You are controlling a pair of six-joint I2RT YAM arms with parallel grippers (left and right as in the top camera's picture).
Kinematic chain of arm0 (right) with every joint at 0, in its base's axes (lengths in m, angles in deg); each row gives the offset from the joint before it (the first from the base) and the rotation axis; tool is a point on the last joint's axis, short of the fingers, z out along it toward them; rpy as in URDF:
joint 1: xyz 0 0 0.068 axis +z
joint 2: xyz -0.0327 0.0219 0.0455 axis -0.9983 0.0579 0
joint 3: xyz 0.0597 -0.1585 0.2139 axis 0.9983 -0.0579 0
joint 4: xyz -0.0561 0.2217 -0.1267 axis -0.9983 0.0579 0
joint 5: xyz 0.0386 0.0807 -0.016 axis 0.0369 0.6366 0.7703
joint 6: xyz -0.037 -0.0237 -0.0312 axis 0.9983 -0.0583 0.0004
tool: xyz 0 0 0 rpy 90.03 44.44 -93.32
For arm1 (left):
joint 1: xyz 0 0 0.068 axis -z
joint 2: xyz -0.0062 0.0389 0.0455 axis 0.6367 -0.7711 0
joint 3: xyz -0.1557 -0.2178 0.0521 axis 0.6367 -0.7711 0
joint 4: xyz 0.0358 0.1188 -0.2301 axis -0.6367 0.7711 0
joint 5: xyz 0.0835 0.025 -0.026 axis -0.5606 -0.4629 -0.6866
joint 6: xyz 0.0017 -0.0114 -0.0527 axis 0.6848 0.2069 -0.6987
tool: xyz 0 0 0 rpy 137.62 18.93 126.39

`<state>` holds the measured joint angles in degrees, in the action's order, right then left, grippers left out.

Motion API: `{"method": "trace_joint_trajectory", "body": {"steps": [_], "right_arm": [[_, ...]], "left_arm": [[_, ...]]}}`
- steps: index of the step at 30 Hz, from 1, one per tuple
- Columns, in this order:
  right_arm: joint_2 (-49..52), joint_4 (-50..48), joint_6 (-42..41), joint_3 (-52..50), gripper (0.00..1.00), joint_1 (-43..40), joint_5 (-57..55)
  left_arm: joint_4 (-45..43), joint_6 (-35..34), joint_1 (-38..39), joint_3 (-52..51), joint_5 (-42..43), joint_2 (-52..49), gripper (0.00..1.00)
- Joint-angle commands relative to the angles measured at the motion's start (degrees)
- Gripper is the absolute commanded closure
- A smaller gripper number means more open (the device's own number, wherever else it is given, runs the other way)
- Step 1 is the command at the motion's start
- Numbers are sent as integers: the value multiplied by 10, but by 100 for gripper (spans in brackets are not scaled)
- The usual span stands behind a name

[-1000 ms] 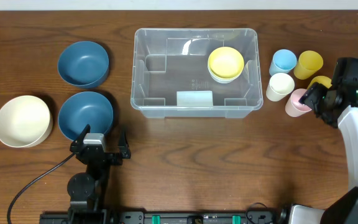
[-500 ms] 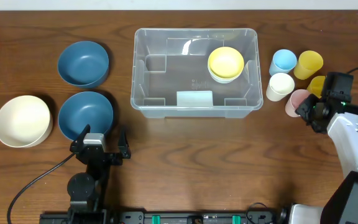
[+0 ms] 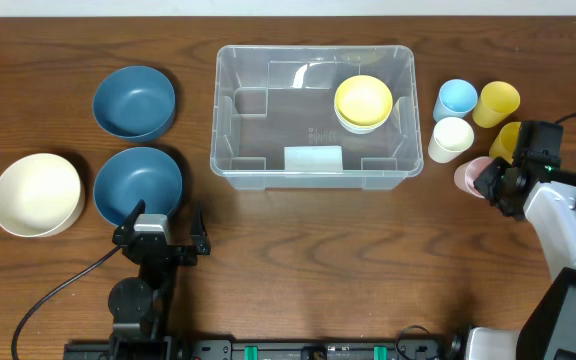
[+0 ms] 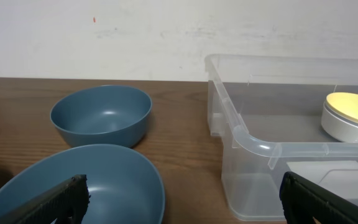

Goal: Pack container
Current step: 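Grasp the pink cup rim with the right gripper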

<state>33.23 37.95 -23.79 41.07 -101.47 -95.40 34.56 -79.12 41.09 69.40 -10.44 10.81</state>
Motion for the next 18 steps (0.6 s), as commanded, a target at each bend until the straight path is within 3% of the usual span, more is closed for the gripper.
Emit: {"method": "trace_joint_trajectory", "body": {"steps": [1, 3, 10, 18], "right_arm": [[5, 7, -2, -7, 94, -3, -7], [5, 11, -2, -7, 99, -3, -7], [-8, 48, -2, -7, 99, -3, -5], [-123, 145, 11, 3, 99, -2, 36]], "left_arm": [[20, 7, -3, -10, 8, 3, 2], [20, 7, -3, -10, 8, 3, 2], [20, 7, -3, -10, 9, 3, 2], [20, 7, -3, -10, 8, 3, 2]]}}
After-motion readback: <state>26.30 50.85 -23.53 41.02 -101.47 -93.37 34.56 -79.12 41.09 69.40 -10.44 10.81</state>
